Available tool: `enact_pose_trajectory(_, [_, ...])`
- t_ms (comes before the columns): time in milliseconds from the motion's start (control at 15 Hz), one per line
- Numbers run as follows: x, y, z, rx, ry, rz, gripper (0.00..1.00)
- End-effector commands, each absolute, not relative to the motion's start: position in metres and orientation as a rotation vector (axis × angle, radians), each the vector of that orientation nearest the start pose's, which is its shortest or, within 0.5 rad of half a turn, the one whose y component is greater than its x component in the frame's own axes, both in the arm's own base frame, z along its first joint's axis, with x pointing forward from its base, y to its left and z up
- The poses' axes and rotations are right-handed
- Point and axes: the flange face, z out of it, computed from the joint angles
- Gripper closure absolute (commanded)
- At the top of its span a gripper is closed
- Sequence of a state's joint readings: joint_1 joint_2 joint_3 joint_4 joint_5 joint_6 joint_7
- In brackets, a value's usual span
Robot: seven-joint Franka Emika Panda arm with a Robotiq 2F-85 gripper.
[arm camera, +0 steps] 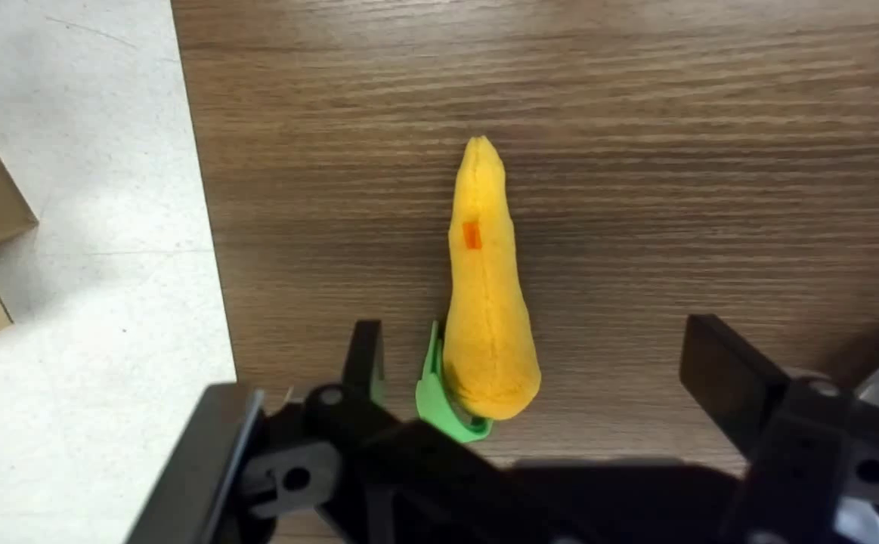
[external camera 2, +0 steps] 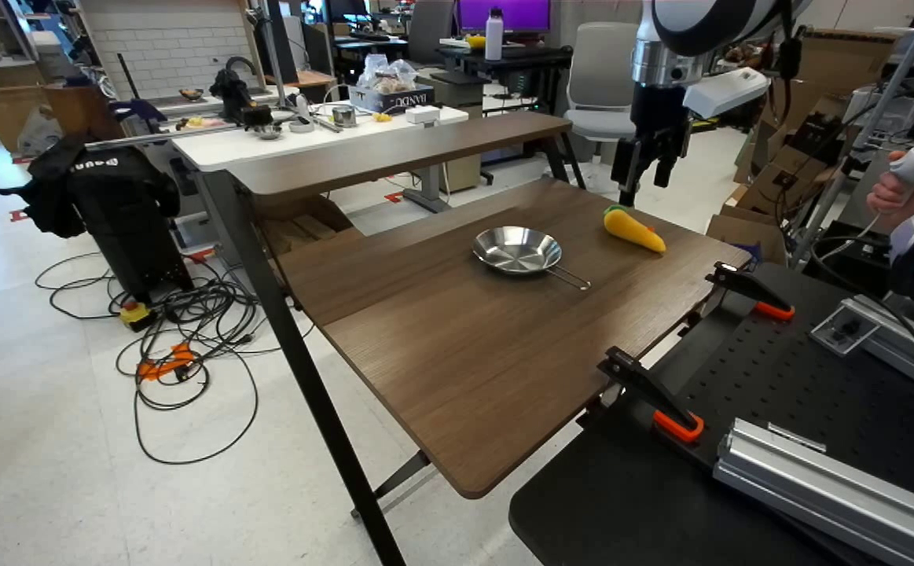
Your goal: Put the carrot plush toy on the pan
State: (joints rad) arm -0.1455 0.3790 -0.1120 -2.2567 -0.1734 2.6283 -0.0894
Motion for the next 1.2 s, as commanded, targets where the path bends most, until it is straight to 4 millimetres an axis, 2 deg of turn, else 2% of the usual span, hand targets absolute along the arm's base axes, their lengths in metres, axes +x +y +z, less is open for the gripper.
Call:
enact_pose_trajectory(0, [0.535,-0.134,0.173,-3.253,-0.035,0.021,0.00])
enact_pose_trajectory(333, [0.537,-0.132,0.149,-3.245,-0.059,0.053,0.00])
enact_pose_trajectory(1133, [0.533,-0.141,0.125,-3.242,-0.071,0.093,0.00])
